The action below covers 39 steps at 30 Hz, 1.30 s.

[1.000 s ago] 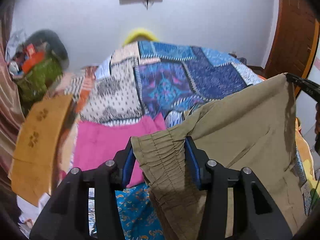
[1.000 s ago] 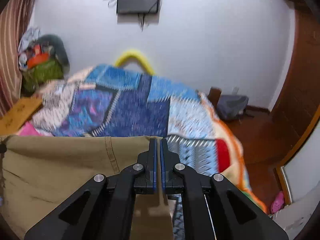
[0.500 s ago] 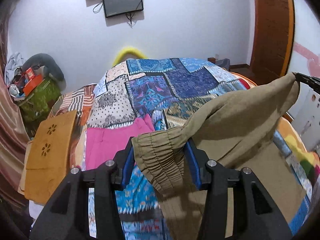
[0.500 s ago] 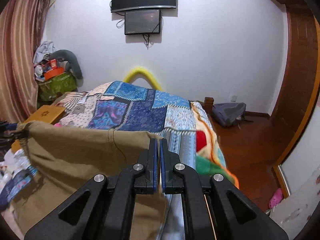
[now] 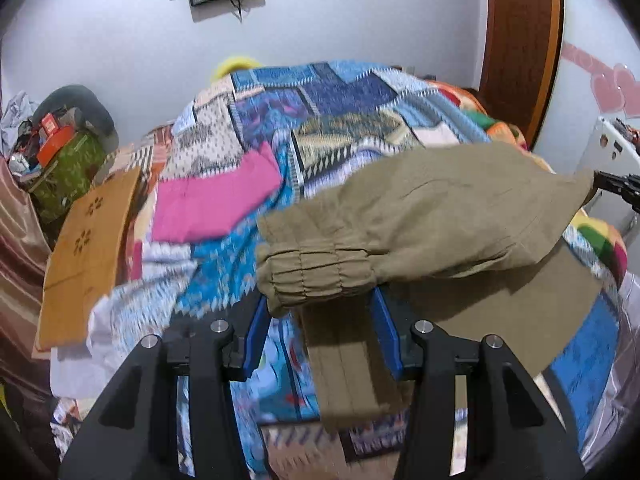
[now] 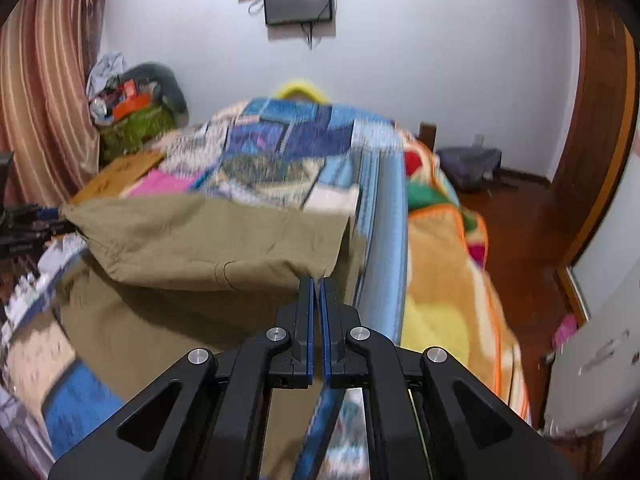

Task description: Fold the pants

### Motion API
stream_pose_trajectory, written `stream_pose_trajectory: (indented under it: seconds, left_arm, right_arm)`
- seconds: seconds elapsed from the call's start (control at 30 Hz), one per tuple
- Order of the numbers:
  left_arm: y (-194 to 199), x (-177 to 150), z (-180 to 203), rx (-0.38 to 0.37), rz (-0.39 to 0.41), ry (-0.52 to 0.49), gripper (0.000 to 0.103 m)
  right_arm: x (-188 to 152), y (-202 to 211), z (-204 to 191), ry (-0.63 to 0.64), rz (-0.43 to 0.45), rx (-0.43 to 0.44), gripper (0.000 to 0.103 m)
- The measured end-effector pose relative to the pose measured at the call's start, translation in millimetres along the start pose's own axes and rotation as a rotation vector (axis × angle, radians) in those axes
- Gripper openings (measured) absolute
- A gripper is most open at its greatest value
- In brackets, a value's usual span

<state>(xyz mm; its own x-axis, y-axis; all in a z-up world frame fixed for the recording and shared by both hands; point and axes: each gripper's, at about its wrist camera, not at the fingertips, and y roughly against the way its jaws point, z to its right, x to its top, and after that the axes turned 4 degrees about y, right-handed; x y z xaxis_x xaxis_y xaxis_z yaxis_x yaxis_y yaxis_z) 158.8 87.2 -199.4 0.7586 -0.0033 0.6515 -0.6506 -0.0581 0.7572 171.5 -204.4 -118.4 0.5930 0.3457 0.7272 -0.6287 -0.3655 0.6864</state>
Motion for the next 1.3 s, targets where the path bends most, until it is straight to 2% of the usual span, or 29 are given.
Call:
stream_pose_trajectory:
  seconds: [0.2,0.27,0.43,0.57,0.63,0.7,0.77,0.9,1.1,1.23,1.3]
  left_arm:
    - [-7,-30,-4,0.0,-0.082,0.02,0.048]
    - [-4,-37,-6,0.005,-0.091,0.022,0.048]
    - [12,-38,-14,-0.003,-0.085,0.056,0.048]
    - [29,-26,-11,-0.009,-0.054,0.053,0.049]
    - [38,-17,-6,-0.016,-0.028,0.049,0.049]
    - [46,-7,2,-0.054,-0.008,0.054,0.051]
    - [49,0,11,-0.085,0.002,0.043,0.052]
    - [48,6,38,-0.146,0.0,-0.009,0.052]
    - [28,-1,77,-0.211,-0.062,-0.101,0.052]
    - [9,-11,93,-0.252,-0.127,-0.143,0.052]
    - [4,-16,98,-0.234,-0.137,-0.164,0.052]
  right_arm:
    - [-43,-4,2,-0.073,-0.069,0.005,0.003]
    - [-55,-4,1,-0.094,-0.094,0.011,0.003]
    - [-68,1,-12,-0.041,-0.145,-0.024,0.004]
    - [-64,15,-22,-0.033,-0.121,-0.019,0.008]
    - [-59,23,-29,-0.032,-0.1,0.006,0.015]
    - [-50,30,-40,-0.011,-0.055,0.024,0.031]
    - [-44,33,-51,0.017,-0.031,0.048,0.042]
    - [-34,25,-82,0.109,-0.031,0.124,0.044]
    - [-41,-9,-121,0.238,-0.104,0.201,0.043]
    - [-46,-30,-128,0.256,-0.165,0.222,0.043]
    - [-47,-34,-126,0.242,-0.158,0.24,0.043]
